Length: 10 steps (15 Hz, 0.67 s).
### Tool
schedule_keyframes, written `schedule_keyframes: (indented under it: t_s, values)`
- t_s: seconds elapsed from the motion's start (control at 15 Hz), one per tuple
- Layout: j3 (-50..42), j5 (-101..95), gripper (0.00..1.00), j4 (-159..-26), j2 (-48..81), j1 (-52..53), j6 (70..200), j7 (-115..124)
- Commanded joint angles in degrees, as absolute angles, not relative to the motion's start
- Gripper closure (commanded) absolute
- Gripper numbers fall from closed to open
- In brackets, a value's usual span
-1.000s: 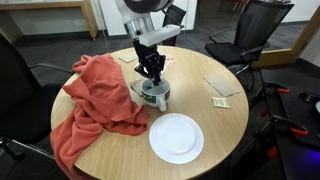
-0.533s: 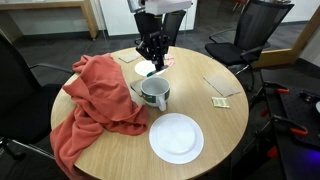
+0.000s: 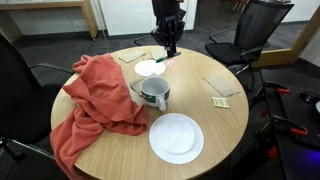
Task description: Pick up the marker from the cup and put it on the table
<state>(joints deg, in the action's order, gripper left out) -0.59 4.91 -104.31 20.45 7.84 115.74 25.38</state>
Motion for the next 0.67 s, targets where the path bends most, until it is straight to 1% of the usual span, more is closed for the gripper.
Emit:
schedule_keyframes:
  t_s: [0.0, 0.2, 0.6]
  values:
    - [-1.90, 1.90, 0.97, -110.63, 17.86, 7.58, 122.81, 27.92]
    - [-3.81, -1.96, 0.97, -112.87, 18.77, 7.68, 127.48, 31.38]
    - [-6.61, -5.76, 0.97, -115.58, 21.89, 7.22, 132.91, 37.44]
